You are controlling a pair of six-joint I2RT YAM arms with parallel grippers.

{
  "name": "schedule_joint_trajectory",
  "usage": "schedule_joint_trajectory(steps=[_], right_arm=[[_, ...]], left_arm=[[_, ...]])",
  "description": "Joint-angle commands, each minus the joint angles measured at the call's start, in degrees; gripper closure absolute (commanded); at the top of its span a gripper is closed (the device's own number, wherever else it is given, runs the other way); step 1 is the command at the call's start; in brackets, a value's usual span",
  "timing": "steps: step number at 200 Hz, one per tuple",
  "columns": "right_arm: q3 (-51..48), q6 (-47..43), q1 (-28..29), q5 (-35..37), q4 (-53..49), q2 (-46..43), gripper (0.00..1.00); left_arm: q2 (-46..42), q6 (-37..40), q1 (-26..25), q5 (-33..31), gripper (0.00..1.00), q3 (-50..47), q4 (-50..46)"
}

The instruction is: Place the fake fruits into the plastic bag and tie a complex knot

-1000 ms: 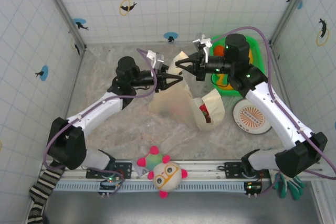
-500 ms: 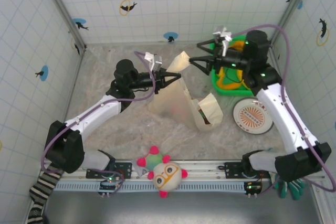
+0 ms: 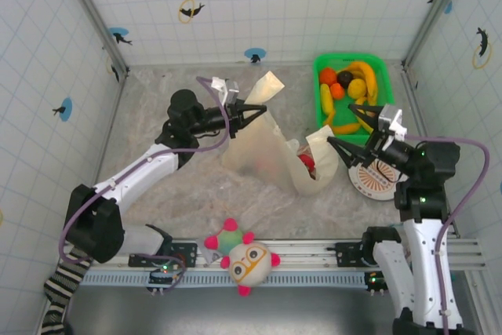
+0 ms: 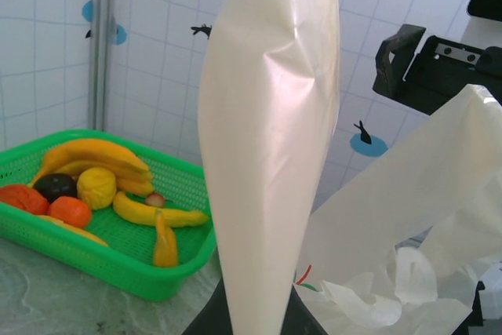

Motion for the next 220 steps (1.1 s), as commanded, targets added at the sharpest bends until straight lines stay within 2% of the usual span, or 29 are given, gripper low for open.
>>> schedule_joint_trajectory(steps=[1,48,76,102,136,172,206,220], right_arm=[[-3.84,3.27,-1.64,-1.38,6.02,-2.23,0.01],[-9.87,5.10,-1.53,-3.12,10.29,-4.59,0.01],[-14.44,5.78,2.85,-1.03,15.54,-3.84,0.01],[-14.79,2.41,6.68,1.09,15.29,0.91,0.01],[-17.18,6.86,7.44,1.74,29.00,6.93,0.01],[-16.98,8.86,10.40,0.02,37.88,13.18,0.01],[-14.69,7.71,13.84,-2.18,37.04,16.07,0.00],[-13.74,5.13,14.58,-2.99,33.26,15.41,0.13]], left_arm=[[-1.46,1.02,0.85,-0.92,1.00,-0.10,-1.11],[-3.03,1.40,2.55,-1.85,1.00,-1.71,-1.36],[-3.24,1.25,2.95,-0.99,1.00,-2.26,-0.69],[-3.31,0.94,2.93,0.11,1.00,-2.47,0.17],[-3.57,1.18,2.97,0.37,1.00,-2.43,-0.13],[-3.40,1.29,2.97,1.05,1.00,-2.32,-0.19],[-3.79,2.05,2.91,1.21,1.00,-2.27,-1.19],[-4.18,2.66,2.97,1.02,1.00,-2.30,-1.66]])
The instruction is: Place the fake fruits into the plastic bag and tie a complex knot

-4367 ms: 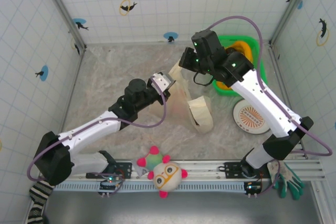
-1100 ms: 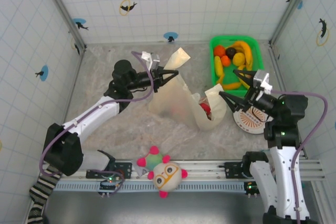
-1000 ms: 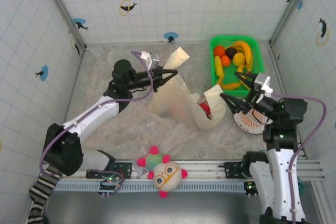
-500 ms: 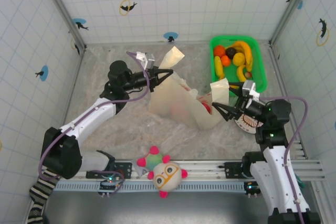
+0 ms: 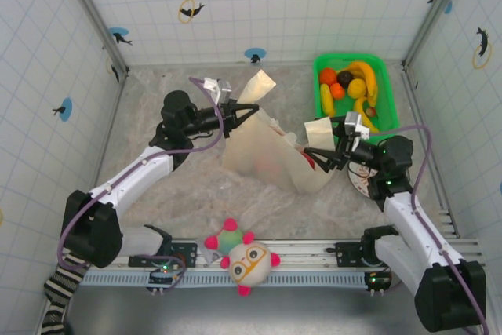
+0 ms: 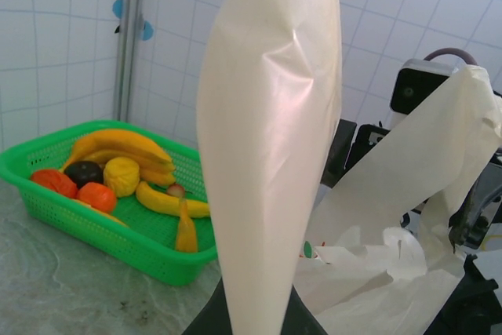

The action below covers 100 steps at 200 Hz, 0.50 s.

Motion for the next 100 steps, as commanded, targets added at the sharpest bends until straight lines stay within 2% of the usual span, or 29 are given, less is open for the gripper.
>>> schedule_joint_trajectory(steps=[1,6,25,28,33,49,66,100], right_arm=[[3.14,-2.42,1.26,-2.42,0.08,-0.74,0.15],[3.65,-3.67,1.48,-2.86,-2.09,-1.03,0.21],[4.92,-7.40,1.61,-2.23,-7.59,-2.59,0.61],[4.96,-7.46,1.54,-2.08,-7.84,-2.72,0.64],[5.33,-7.65,1.52,-1.66,-8.54,-2.82,0.74],[7.84,-9.31,1.45,-1.06,-13.38,-2.52,0.94],[12.41,-12.51,1.43,1.82,-21.75,-1.01,0.99],[22.23,-7.30,2.86,6.56,-26.18,7.63,1.00]], left_arm=[[-1.94,2.33,0.30,1.27,1.00,-0.49,-0.01],[-2.09,2.75,0.24,1.29,1.00,-0.47,-0.54],[-2.71,5.11,0.27,1.26,1.00,-0.25,-3.52],[-2.81,6.79,0.29,1.32,1.00,-0.10,-4.36],[-2.97,8.32,0.27,1.37,1.00,0.13,-5.87],[-3.86,12.58,0.24,1.67,1.00,1.19,-12.07],[-5.43,18.03,0.24,1.60,1.00,2.16,-19.00],[-10.02,25.91,0.27,0.54,1.00,-0.52,-23.09]])
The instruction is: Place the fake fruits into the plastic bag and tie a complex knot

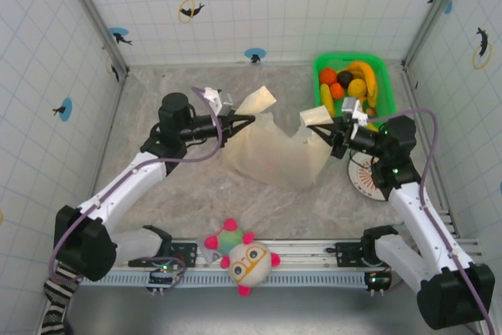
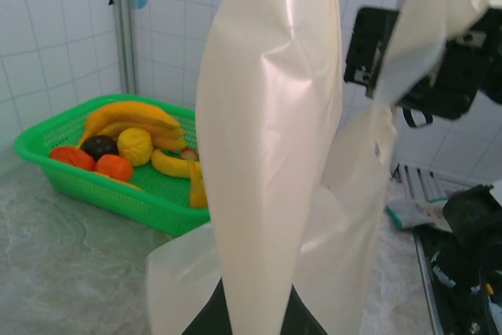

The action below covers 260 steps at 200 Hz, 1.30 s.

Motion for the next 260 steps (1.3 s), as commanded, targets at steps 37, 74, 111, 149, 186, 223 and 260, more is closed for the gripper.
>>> schedule_joint_trajectory(steps=[37,74,111,149,186,223,260], right_arm=[[16.19,-1.87,3.90,7.28,-16.18,14.06,1.00],[19.88,-2.62,6.83,8.01,-18.51,19.28,1.00],[20.80,-4.66,8.70,6.64,-19.64,21.90,1.00],[17.85,-6.74,8.26,6.83,-19.32,20.06,0.87],[14.64,-8.34,4.01,4.51,-20.40,15.79,0.49],[8.10,-11.03,-4.22,-3.13,-18.71,9.70,0.01],[-1.51,-7.30,-7.01,-6.90,-4.36,4.71,0.01]], left_arm=[[-5.60,16.74,0.19,0.33,1.00,-0.60,-9.36],[-2.99,24.54,-3.54,-5.44,1.00,3.51,-17.09],[2.49,25.21,-6.22,-8.07,1.00,8.76,-21.63],[6.46,23.36,-7.46,-8.01,1.00,11.22,-21.63],[8.04,21.03,-7.59,-6.73,1.00,11.50,-19.20],[8.81,20.00,-7.62,-5.93,1.00,11.70,-17.33],[9.42,19.82,-7.64,-6.17,1.00,12.08,-17.29]])
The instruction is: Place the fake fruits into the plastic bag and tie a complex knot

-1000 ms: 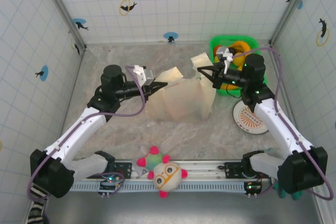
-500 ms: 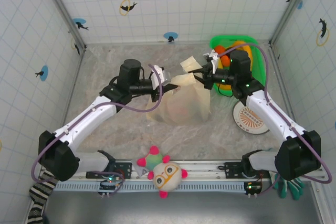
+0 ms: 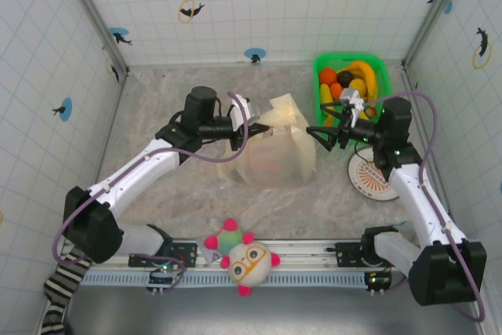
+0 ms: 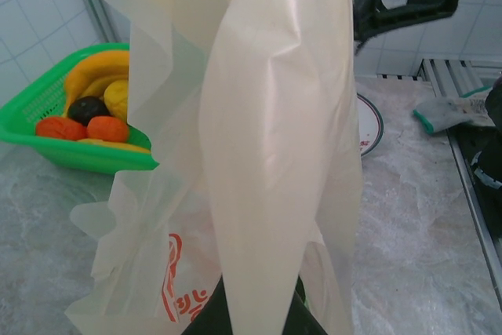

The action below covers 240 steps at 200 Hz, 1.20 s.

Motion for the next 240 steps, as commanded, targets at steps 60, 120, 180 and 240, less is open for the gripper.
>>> schedule_joint_trajectory(steps=[60,120,180,240], right_arm=[[-1.18,-5.83,3.25,-4.00,13.60,6.77,0.01],[8.45,-12.37,3.77,-9.60,12.11,17.38,0.01],[22.16,-37.97,6.48,-15.30,-20.68,25.14,0.01],[25.35,-39.93,8.84,-15.25,-24.55,28.05,0.16]], left_arm=[[0.02,0.48,-0.29,2.90,1.00,1.31,0.72],[-0.48,1.43,-0.26,3.52,1.00,1.19,-0.17],[-0.85,2.00,-0.29,3.58,1.00,1.02,-0.52],[-1.59,2.48,-0.31,2.05,1.00,0.84,-1.49]])
